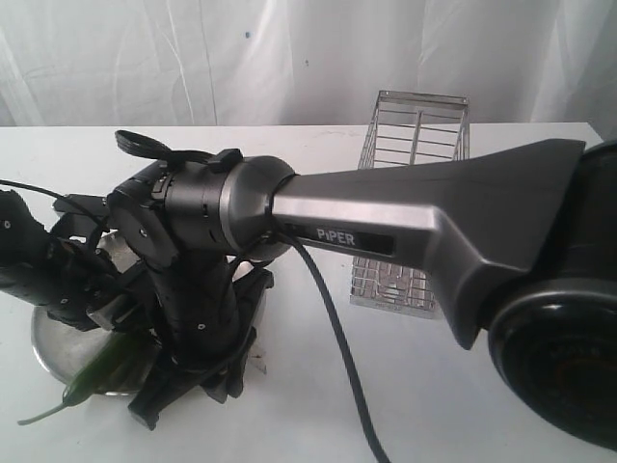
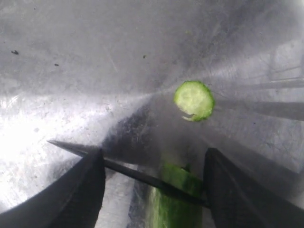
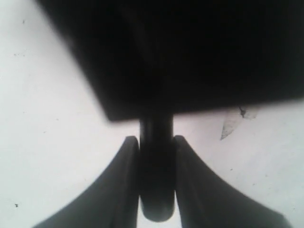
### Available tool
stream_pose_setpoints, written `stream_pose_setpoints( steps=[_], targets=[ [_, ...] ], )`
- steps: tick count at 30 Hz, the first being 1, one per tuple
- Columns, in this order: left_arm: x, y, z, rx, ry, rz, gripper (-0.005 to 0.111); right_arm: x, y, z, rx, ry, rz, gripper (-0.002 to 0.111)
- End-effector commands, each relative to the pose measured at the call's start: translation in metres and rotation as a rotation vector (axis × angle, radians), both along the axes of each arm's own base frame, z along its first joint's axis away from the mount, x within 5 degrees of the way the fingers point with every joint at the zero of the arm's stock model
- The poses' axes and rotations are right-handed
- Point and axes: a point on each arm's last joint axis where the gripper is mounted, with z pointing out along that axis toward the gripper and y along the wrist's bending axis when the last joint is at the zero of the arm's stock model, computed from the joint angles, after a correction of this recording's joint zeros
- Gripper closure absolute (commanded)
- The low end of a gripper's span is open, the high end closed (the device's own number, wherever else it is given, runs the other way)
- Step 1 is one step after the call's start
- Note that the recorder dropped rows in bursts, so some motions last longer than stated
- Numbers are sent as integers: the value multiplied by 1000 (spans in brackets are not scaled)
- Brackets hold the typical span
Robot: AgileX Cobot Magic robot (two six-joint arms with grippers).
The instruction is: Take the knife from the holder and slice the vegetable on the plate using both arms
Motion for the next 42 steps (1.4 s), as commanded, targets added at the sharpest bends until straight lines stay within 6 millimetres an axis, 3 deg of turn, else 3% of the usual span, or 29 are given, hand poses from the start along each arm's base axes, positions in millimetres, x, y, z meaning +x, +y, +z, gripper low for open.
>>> stream_pose_setpoints(
  steps=[1,21,35,42],
  targets=[
    [-7,-2,-14,0,135,-18,44,-5,-3,2,-15,4,47,108],
    [-5,-3,-12,0,140,-24,44,-17,-27,7,-73,4,60,108],
    [-8,-3,-13,-1,166,-30,44,-25,-41,-2,-126,25,60,108],
    [-15,-1,27,4,52,-72,44,-25,-41,-2,-128,22,61,108]
  ],
)
